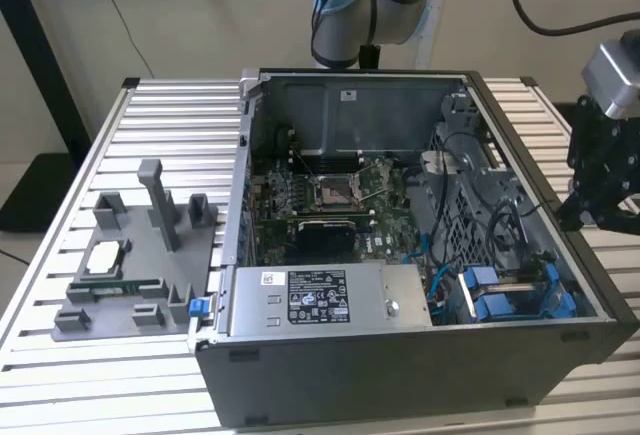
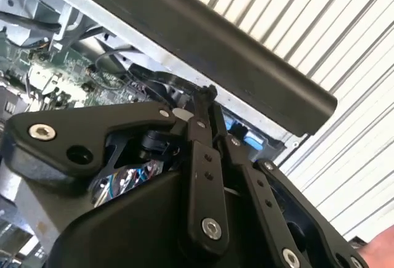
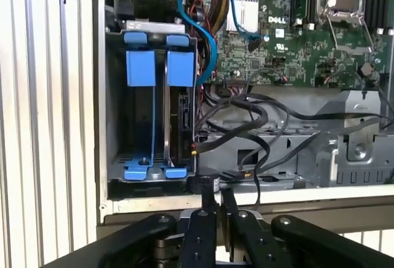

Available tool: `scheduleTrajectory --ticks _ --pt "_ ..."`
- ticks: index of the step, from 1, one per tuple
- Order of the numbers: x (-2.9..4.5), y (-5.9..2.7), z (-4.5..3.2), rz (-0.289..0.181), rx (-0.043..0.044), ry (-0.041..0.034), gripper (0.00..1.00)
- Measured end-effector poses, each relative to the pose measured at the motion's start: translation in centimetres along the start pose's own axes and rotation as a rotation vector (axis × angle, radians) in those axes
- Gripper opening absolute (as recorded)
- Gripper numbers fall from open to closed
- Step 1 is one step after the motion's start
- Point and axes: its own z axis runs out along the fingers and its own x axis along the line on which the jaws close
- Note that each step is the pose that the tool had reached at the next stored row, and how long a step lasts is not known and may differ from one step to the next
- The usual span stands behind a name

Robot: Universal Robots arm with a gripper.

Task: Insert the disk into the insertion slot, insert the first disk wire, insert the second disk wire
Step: 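Insert the second disk wire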

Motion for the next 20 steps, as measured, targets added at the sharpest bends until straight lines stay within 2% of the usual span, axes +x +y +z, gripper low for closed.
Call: scheduleTrajectory --ticks 4,14,16,20 --pt "-0.11 1.24 -0.60 0.000 0.0000 -0.0008 0.00" --pt "-0.94 5.61 -0.51 0.001 0.0001 -0.0003 0.00" --pt "-0.92 6.53 -0.44 0.001 -0.0004 0.0022 0.00" --pt "-0.51 6.93 -0.44 0.001 -0.0030 0.0182 0.00"
